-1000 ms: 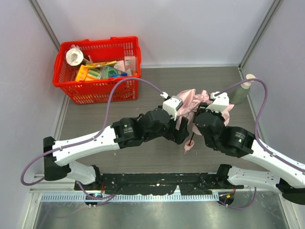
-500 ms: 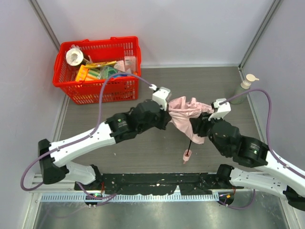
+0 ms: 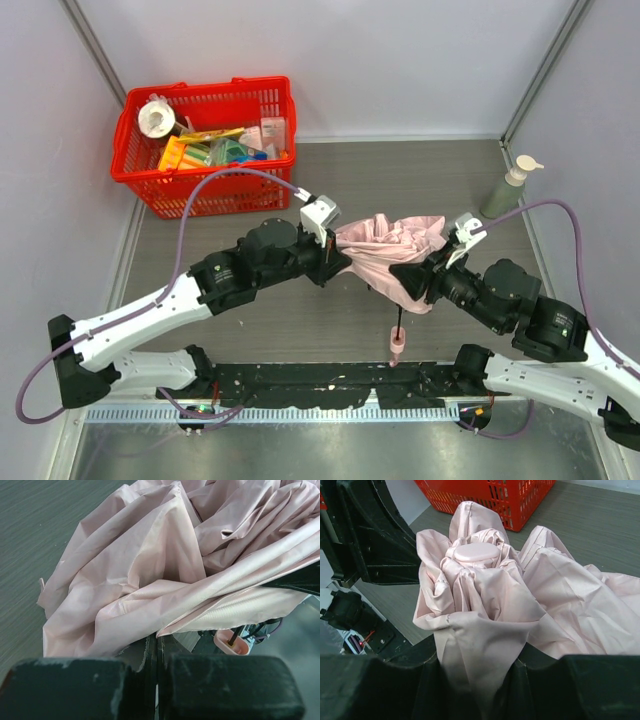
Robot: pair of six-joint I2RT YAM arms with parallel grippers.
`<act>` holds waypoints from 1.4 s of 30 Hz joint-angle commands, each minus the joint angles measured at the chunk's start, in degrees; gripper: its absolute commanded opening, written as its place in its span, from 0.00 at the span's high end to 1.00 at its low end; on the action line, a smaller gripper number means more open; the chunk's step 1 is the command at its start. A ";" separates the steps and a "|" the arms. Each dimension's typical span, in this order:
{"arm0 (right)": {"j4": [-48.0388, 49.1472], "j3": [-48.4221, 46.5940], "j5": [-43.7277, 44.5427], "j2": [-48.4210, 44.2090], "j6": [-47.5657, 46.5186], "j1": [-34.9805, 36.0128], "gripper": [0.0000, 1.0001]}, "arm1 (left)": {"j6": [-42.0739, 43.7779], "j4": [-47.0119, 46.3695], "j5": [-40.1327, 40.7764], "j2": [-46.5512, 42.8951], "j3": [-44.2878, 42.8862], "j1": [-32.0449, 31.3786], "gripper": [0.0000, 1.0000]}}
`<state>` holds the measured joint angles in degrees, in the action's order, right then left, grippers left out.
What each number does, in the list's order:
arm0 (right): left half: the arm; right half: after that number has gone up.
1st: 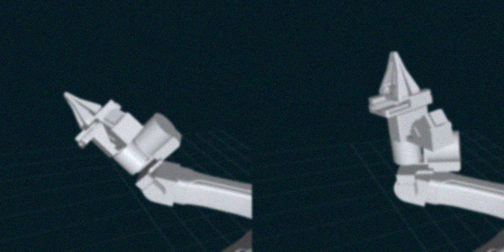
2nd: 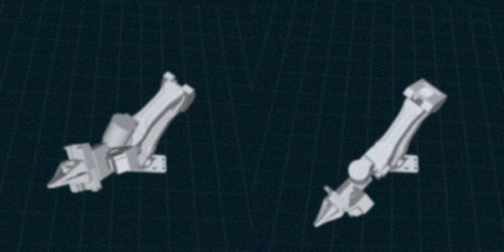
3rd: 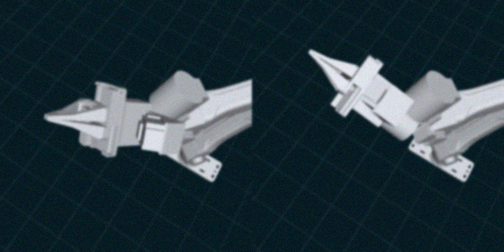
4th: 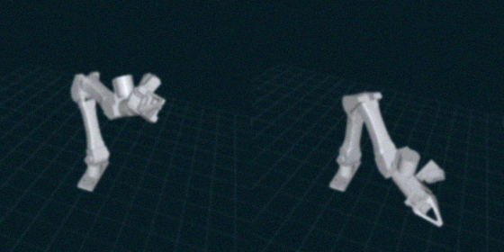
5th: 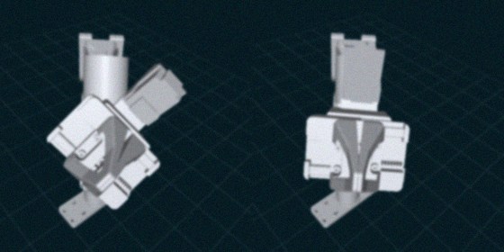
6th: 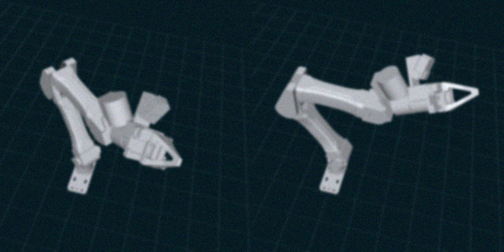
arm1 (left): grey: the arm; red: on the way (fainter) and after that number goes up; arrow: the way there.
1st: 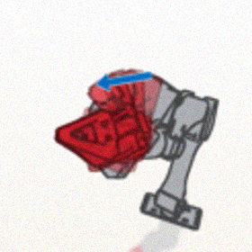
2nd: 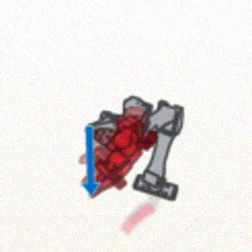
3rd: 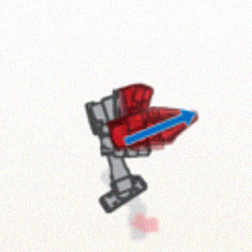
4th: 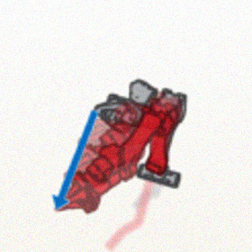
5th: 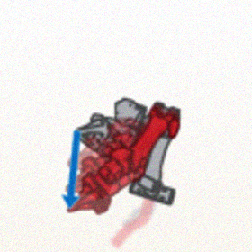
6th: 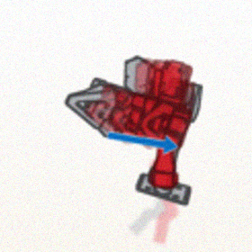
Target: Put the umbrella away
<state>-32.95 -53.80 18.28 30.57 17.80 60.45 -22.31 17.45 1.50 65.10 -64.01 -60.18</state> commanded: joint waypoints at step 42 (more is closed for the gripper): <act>124.88 7.83 64.76 88.51 -111.59 1.15 0.99 | -11.18 12.43 18.71 -42.16 18.57 5.08 0.15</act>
<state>64.40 -47.31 75.13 115.35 -89.25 55.70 -32.99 29.12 19.31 24.56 -45.39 -55.02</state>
